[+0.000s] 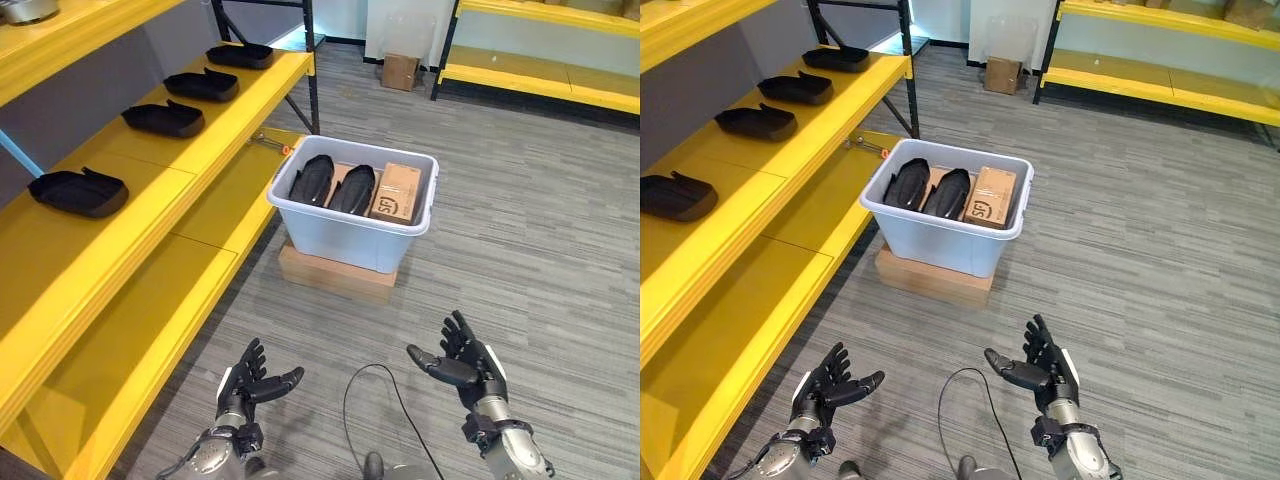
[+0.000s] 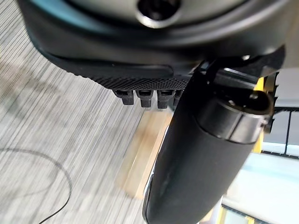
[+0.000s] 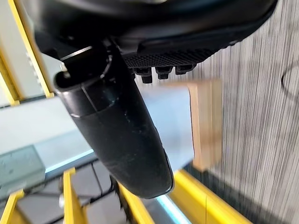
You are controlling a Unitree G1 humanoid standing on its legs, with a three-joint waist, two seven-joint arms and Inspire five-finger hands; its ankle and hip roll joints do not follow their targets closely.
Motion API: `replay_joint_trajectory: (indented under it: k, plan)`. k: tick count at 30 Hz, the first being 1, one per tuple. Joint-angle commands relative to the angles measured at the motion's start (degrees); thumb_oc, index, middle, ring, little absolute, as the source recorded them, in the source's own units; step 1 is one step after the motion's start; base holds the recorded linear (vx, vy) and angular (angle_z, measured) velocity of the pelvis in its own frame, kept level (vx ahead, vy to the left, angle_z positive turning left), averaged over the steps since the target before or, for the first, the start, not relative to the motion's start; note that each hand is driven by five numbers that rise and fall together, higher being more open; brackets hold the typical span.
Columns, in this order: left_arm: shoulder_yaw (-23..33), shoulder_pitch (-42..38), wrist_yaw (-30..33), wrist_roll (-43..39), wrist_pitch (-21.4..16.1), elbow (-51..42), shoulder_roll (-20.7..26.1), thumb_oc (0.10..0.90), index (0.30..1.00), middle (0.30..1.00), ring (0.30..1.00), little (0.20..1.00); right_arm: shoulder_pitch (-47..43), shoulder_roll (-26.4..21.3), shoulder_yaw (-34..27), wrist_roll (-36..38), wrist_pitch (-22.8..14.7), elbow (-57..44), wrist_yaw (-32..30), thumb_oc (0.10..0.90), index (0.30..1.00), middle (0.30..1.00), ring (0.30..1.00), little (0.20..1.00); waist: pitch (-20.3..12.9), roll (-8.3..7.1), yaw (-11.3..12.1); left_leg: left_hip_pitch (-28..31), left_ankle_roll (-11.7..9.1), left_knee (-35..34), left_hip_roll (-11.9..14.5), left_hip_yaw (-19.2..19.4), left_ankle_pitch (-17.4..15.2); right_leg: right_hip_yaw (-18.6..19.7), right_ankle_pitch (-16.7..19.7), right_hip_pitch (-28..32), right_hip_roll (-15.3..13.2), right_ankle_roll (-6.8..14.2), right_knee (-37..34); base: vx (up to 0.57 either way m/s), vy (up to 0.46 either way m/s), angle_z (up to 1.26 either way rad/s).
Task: Move parts from the plastic box to the shelf.
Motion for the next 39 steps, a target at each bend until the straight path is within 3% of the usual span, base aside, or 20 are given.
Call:
replay_joint_trajectory:
  k: [1,2,4,5,7,10,13,17,23,27,28,29,31,32,33,34,35,37,39]
  plan:
    - [3.8,-3.4,0.0,-0.9,-5.0,-4.4,0.6,0.900,1.000,1.000,1.000,1.000,-2.1,-2.5,-1.0,-0.3,-5.3,-6.6,0.7,0.900,1.000,1.000,1.000,1.000,1.5,1.44,1.4,1.5,0.3,-9.7,1.8,0.4,2.4,2.4,1.8,3.5,-1.3,2.9,-6.4,0.32,0.124,-0.25]
    - [3.9,-3.4,0.2,-0.8,-5.2,-4.1,0.4,0.900,1.000,1.000,1.000,1.000,-2.6,-2.8,-1.0,-0.6,-5.6,-6.0,0.6,0.900,1.000,1.000,1.000,1.000,2.1,1.95,2.2,0.7,-0.6,-16.2,1.2,-0.3,6.1,2.6,1.2,4.4,-1.0,3.3,-6.5,0.28,0.142,-0.62]
    - [4.0,-3.5,0.3,-0.8,-5.6,-3.9,0.3,0.900,1.000,1.000,1.000,1.000,-3.8,-3.4,-0.6,-1.5,-5.7,-5.2,0.2,0.900,1.000,1.000,1.000,1.000,2.7,2.66,3.9,-1.5,-2.0,-25.5,-0.3,-3.8,9.1,4.0,0.4,5.4,-0.3,3.5,-6.3,0.28,0.119,-0.44]
    - [4.2,-3.3,0.4,-0.6,-5.7,-3.9,0.3,0.900,1.000,1.000,1.000,1.000,-4.3,-3.4,-0.2,-2.0,-5.7,-4.6,0.0,0.900,1.000,1.000,1.000,1.000,2.8,2.76,4.7,-1.7,-2.6,-27.5,-1.3,-6.5,9.4,5.4,-0.8,6.5,0.0,3.5,-5.9,0.18,0.064,-0.28]
    - [4.5,-2.7,0.5,-0.9,-5.9,-4.0,-0.1,0.900,1.000,1.000,1.000,1.000,-4.5,-3.5,-0.2,-2.3,-5.5,-4.5,-0.1,0.900,1.000,1.000,1.000,1.000,2.6,3.19,5.2,-2.1,-3.3,-27.7,-1.2,-8.5,9.9,7.3,-2.3,7.6,0.2,3.6,-5.1,0.24,0.138,-0.90]
    - [5.1,-2.1,0.6,-1.5,-6.2,-3.7,-0.7,0.900,1.000,1.000,1.000,1.000,-3.8,-2.7,0.1,-2.5,-5.0,-4.8,1.1,0.900,1.000,1.000,1.000,1.000,1.7,3.84,5.6,1.4,-3.5,-27.8,0.2,-8.5,11.3,10.1,-4.3,9.7,0.1,3.5,-4.3,0.30,0.216,-0.71]
    - [4.7,-3.6,1.5,-1.8,-6.4,-4.1,0.5,0.900,1.000,1.000,1.000,1.000,-4.4,-1.2,0.4,-1.5,-4.4,-4.5,0.7,0.900,1.000,1.000,1.000,1.000,0.7,2.47,5.9,1.7,-1.4,-23.5,-1.4,-6.8,8.3,10.8,-5.4,11.3,-3.7,5.2,-3.5,0.29,0.243,-1.09]
    - [3.8,-5.8,2.8,-2.1,-6.5,-4.2,1.9,0.900,1.000,1.000,1.000,1.000,-6.7,-0.6,2.2,-1.2,-3.9,-5.1,0.3,0.900,1.000,1.000,1.000,1.000,-0.6,0.62,5.5,-0.7,0.7,-18.8,-3.2,-4.0,4.6,11.8,-3.8,8.9,-7.1,7.4,-3.6,0.15,0.201,-0.45]
    - [3.1,-7.7,4.0,-2.5,-6.6,-3.8,2.2,0.900,1.000,1.000,1.000,1.000,-8.0,-0.2,2.9,-1.6,-3.3,-5.0,0.1,0.900,1.000,1.000,1.000,1.000,-1.1,-1.35,5.5,-3.7,3.2,-13.1,-5.0,-2.9,-0.5,11.9,-1.6,7.2,-9.7,9.2,-2.9,0.08,0.101,-0.17]
    - [2.4,-8.0,4.0,-2.5,-6.1,-3.9,2.5,0.900,1.000,1.000,1.000,1.000,-8.5,0.0,2.8,-1.4,-3.2,-5.1,-0.1,0.900,1.000,1.000,1.000,1.000,-1.5,-2.26,5.6,-4.3,4.8,-11.0,-6.7,-3.0,-3.3,11.8,2.1,6.3,-10.9,10.4,-0.5,0.10,0.135,0.10]
    - [2.2,-8.2,4.1,-2.4,-6.0,-4.3,2.6,0.900,1.000,1.000,1.000,1.000,-8.6,0.2,2.9,-1.4,-3.2,-5.3,-0.1,0.900,1.000,1.000,1.000,1.000,-1.8,-2.36,5.6,-3.8,5.6,-11.5,-7.8,-3.2,-3.9,11.8,4.5,5.7,-11.3,10.8,1.3,0.19,0.329,0.00]
    - [2.1,-8.5,4.3,-2.1,-5.7,-4.3,2.9,0.900,1.000,1.000,1.000,1.000,-9.1,0.3,3.4,-1.7,-3.1,-5.5,-0.1,0.900,1.000,1.000,1.000,1.000,-2.1,-2.09,5.3,-1.7,6.8,-13.8,-9.6,-3.8,-4.3,12.7,9.8,3.2,-10.7,10.7,7.2,0.17,0.330,-0.12]
    - [2.1,-8.9,4.5,-1.7,-5.6,-4.5,3.3,0.900,1.000,1.000,1.000,1.000,-9.6,0.1,4.2,-2.0,-3.0,-5.8,0.0,0.900,1.000,1.000,1.000,1.000,-0.9,-0.73,4.6,2.1,7.8,-17.2,-10.0,-3.9,-4.1,10.9,13.0,-1.8,-9.2,9.6,16.2,0.12,0.302,0.25]
    - [2.2,-9.2,4.7,-1.3,-5.4,-4.6,3.5,0.900,1.000,1.000,1.000,1.000,-9.5,0.2,4.5,-2.1,-3.0,-6.0,0.1,0.900,1.000,1.000,1.000,1.000,-0.4,-0.33,4.5,4.0,8.0,-18.1,-10.0,-3.4,-4.5,8.6,12.5,-2.8,-9.4,9.3,17.8,0.18,0.268,0.40]
    - [2.2,-9.4,4.3,-1.0,-5.3,-4.0,3.5,0.900,1.000,1.000,1.000,1.000,-9.4,0.2,4.7,-2.4,-2.9,-5.8,0.1,0.900,1.000,1.000,1.000,1.000,0.2,0.31,3.7,7.3,8.1,-20.5,-10.0,-3.5,-4.5,7.4,9.5,-6.1,-7.2,8.3,18.3,0.20,0.176,0.22]
    - [2.1,-9.6,4.2,-1.1,-5.6,-4.1,3.5,0.900,1.000,1.000,1.000,1.000,-9.4,0.2,4.7,-2.1,-2.8,-5.5,0.2,0.900,1.000,1.000,1.000,1.000,0.7,0.81,3.3,8.6,8.0,-21.8,-9.7,-3.7,-4.3,6.7,5.6,-8.6,-5.0,7.6,17.3,0.29,0.094,-0.01]
    - [2.1,-9.8,4.3,-1.0,-5.6,-3.8,3.5,0.900,1.000,1.000,1.000,1.000,-9.5,0.4,4.6,-1.4,-3.0,-5.1,0.4,0.900,1.000,1.000,1.000,1.000,1.2,0.38,2.6,11.3,7.3,-23.6,-9.7,-3.6,-4.3,5.0,3.1,-10.2,-3.5,7.1,8.2,0.25,0.001,0.06]
    - [2.3,-9.8,4.2,-0.5,-5.4,-3.2,3.1,0.900,1.000,1.000,1.000,1.000,-9.2,0.4,4.7,-1.6,-3.0,-5.1,0.4,0.900,1.000,1.000,1.000,1.000,1.5,-0.46,1.7,14.1,6.4,-24.2,-9.9,-3.7,-5.2,6.3,6.7,-10.0,-3.9,8.1,-1.3,0.25,-0.088,0.24]
    - [2.5,-8.7,3.7,-0.6,-5.4,-3.5,2.6,0.900,1.000,1.000,1.000,1.000,-8.0,0.3,4.7,-1.8,-2.6,-5.4,1.1,0.900,1.000,1.000,1.000,1.000,0.9,-1.12,1.6,16.2,5.8,-24.8,-10.2,-3.9,-5.7,7.1,8.7,-9.0,-4.3,8.6,-3.9,0.17,-0.111,0.36]
